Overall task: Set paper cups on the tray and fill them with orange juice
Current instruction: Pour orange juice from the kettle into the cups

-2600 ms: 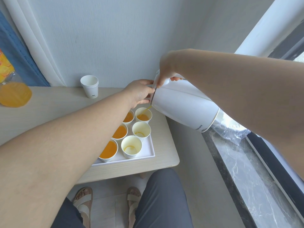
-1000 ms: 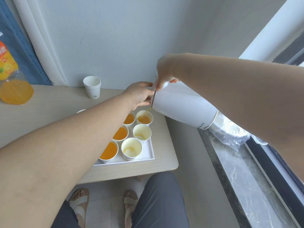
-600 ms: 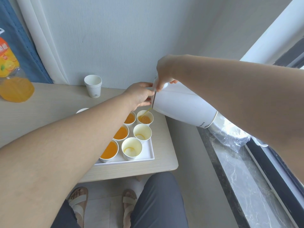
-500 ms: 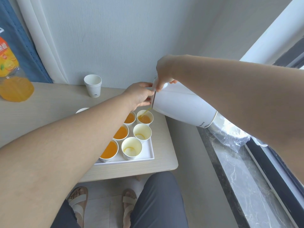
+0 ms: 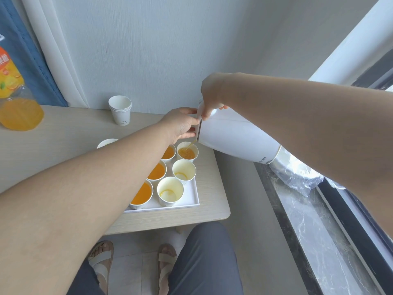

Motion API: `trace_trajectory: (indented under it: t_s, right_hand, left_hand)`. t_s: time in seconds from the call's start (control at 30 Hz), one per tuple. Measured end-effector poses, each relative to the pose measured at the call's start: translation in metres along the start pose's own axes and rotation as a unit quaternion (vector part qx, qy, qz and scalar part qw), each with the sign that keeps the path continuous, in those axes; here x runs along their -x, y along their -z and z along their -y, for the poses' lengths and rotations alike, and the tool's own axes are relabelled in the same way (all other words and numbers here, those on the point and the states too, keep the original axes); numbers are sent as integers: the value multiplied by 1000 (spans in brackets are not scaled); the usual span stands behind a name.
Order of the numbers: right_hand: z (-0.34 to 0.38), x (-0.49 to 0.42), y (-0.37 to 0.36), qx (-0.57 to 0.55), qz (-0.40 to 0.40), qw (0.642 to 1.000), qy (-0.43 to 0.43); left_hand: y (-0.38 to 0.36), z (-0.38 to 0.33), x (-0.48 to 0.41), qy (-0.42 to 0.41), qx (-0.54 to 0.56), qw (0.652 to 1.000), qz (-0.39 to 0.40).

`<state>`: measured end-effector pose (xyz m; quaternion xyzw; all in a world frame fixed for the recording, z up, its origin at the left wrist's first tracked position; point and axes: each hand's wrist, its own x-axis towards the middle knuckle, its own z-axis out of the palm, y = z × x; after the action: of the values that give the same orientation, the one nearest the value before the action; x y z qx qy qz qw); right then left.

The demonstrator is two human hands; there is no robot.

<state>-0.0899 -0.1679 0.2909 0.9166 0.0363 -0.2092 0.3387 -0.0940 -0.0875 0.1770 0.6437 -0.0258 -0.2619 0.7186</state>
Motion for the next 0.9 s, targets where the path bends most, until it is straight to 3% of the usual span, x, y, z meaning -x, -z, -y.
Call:
trace_trajectory:
  t_s: [0.9]
  right_hand:
    - [17, 2, 6, -1, -26, 1000, 10]
  left_hand:
    - [9, 7, 3, 4, 8, 1000, 0]
